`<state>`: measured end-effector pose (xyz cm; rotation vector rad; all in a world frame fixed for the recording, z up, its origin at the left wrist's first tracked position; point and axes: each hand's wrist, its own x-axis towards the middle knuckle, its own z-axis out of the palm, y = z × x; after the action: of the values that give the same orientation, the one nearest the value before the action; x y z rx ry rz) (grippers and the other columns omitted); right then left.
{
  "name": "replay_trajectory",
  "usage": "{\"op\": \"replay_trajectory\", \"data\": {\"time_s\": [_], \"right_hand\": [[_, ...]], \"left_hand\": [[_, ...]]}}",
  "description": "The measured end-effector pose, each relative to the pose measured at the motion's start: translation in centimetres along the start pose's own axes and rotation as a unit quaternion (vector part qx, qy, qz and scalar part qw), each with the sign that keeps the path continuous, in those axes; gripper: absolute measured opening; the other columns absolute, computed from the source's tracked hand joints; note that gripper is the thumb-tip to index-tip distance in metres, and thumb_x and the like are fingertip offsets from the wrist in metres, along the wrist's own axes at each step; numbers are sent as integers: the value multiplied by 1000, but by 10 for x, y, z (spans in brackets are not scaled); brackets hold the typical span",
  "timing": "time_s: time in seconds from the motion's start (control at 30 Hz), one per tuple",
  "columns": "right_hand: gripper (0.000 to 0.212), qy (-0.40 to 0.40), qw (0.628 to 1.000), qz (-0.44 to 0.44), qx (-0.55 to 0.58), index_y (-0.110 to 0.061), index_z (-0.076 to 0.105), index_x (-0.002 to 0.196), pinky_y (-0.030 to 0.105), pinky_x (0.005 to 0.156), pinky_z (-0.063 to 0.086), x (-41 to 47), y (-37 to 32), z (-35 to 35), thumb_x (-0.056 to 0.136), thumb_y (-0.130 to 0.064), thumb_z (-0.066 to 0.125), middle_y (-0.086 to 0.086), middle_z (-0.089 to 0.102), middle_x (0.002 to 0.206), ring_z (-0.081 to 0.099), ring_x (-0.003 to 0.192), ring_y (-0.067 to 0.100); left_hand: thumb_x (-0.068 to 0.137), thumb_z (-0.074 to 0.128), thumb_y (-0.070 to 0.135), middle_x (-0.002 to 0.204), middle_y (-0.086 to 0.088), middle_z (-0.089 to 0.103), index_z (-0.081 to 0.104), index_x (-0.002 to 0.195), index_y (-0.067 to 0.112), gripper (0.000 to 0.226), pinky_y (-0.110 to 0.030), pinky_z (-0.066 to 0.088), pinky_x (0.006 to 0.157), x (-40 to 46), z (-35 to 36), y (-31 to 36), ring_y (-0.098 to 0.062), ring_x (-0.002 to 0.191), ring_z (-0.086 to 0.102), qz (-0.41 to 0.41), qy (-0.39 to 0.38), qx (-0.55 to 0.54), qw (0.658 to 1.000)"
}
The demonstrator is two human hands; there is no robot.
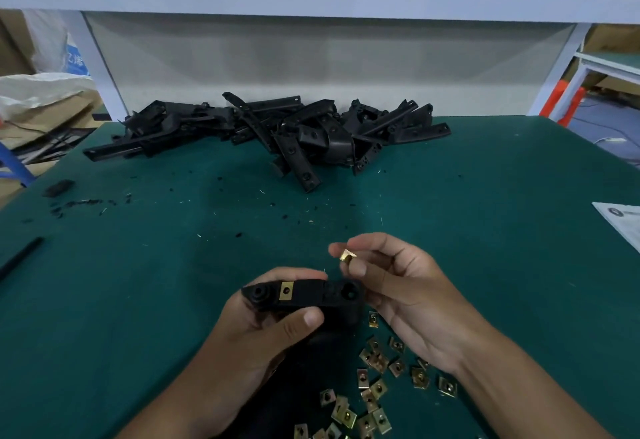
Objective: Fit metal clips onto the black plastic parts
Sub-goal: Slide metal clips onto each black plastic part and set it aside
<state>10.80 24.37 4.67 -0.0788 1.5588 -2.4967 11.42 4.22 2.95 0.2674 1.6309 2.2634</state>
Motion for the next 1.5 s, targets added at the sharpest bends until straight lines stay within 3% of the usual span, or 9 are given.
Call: {"op": "replay_trajectory", "data": {"time_s": [0.17, 0.37, 0.47, 0.7, 0.83, 0.9, 1.1, 1.3, 1.5], "right_hand": [[21, 22, 1000, 6, -3, -23, 81, 83, 17, 66, 54, 1, 2, -2, 62, -25, 83, -1, 76, 88, 71, 79, 6], [22, 8, 999, 4, -49, -27, 81, 91, 18, 70, 54, 0, 3, -5, 70, -35, 80, -8, 73, 83, 66, 75, 2], [16, -12, 997, 4, -79, -26, 81, 92, 17, 72, 54, 0, 4, -4, 78, -34, 82, -9, 73, 84, 67, 80, 3], [21, -42, 989, 23, -142, -24, 81, 94, 21, 79, 55, 0, 4, -6, 78, -37, 83, -8, 72, 84, 68, 84, 7], [29, -34, 978, 15, -207, -25, 81, 96, 36, 83, 47, 1, 6, -7, 75, -44, 80, -3, 67, 86, 61, 88, 15], [28, -36, 976, 14, -215, -26, 81, 96, 33, 81, 47, 1, 7, -7, 75, -45, 79, -4, 67, 86, 60, 87, 13], [24, -44, 972, 7, -229, -27, 80, 95, 21, 73, 51, 1, 8, -10, 78, -44, 77, -10, 69, 83, 62, 81, 7], [18, -51, 960, -27, -276, -27, 80, 96, 14, 77, 50, -1, 6, -11, 88, -42, 75, -11, 73, 88, 66, 85, 1], [33, -91, 968, -58, -225, -21, 77, 112, 16, 82, 54, -5, 6, -7, 80, -15, 77, -7, 77, 105, 71, 100, 7]], "left_hand": [[58, 96, 44, 101, -9, 75, 77, 102, 21, 53, -23, 56, 78, 1, -1, -1, -21, 93, 73, 0, -13, 52, 999], [63, 86, 26, 93, -5, 76, 78, 96, 20, 35, -20, 55, 74, 1, 1, -2, -16, 86, 73, 20, -7, 62, 998], [64, 86, 25, 93, -9, 76, 78, 96, 18, 33, -23, 56, 73, 0, 2, -2, -20, 85, 73, 33, -2, 64, 997], [72, 85, 28, 90, -10, 75, 76, 95, 22, 25, -27, 59, 70, -4, 1, -1, -25, 82, 74, 91, 2, 153, 984], [71, 85, 30, 89, -8, 76, 75, 94, 24, 25, -30, 61, 72, -5, 0, -2, -24, 82, 74, 105, 7, 179, 978], [72, 85, 29, 89, -7, 76, 75, 94, 26, 24, -30, 61, 74, -6, -1, -4, -23, 83, 74, 113, 9, 187, 976], [74, 84, 26, 91, -4, 77, 76, 96, 27, 23, -21, 56, 73, -4, -1, -6, -17, 84, 74, 135, 11, 186, 973], [75, 84, 27, 91, -4, 77, 76, 96, 26, 23, -21, 57, 72, -3, -1, -6, -18, 83, 74, 138, 20, 187, 972], [73, 82, 27, 93, -7, 77, 75, 100, 26, 28, -22, 57, 72, -2, -3, -4, -20, 85, 75, 131, 37, 140, 981]]}}
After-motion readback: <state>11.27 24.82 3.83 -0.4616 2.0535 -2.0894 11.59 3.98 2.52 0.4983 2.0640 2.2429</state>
